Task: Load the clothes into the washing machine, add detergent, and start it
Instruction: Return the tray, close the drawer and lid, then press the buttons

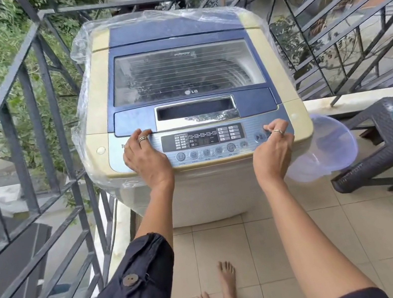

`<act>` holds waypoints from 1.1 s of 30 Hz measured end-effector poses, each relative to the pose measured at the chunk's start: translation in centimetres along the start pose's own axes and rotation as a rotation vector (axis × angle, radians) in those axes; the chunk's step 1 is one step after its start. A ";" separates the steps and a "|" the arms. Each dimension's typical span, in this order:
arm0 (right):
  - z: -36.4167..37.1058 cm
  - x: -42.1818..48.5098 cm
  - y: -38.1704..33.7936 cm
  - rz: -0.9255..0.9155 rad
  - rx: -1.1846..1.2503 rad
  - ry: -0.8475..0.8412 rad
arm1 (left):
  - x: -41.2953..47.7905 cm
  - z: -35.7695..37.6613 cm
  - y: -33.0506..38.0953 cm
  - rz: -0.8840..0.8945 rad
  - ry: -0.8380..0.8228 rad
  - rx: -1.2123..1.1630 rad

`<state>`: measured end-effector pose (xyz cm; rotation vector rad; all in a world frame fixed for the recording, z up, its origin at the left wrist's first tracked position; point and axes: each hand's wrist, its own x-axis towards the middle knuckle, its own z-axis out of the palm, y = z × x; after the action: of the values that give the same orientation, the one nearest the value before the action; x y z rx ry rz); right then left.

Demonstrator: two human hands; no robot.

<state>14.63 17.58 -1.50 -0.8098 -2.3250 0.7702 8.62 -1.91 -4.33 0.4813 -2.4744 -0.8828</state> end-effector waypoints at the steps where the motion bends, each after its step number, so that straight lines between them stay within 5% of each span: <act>1: 0.0 -0.1 -0.1 0.002 -0.007 -0.002 | 0.0 0.0 0.0 0.002 0.001 0.002; 15: 0.6 -0.8 0.4 -0.078 -0.128 -0.073 | -0.1 0.2 0.0 0.012 0.041 -0.022; 24: 2.0 -1.1 1.3 -0.082 0.020 0.141 | -0.2 0.4 -0.2 0.035 0.073 -0.036; 33: 1.9 -1.3 1.2 -0.118 0.011 0.154 | -0.2 0.4 -0.2 0.044 0.077 -0.027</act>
<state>14.70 16.85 -3.96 -0.6949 -2.2072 0.6456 8.58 -1.77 -4.74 0.4421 -2.3909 -0.8623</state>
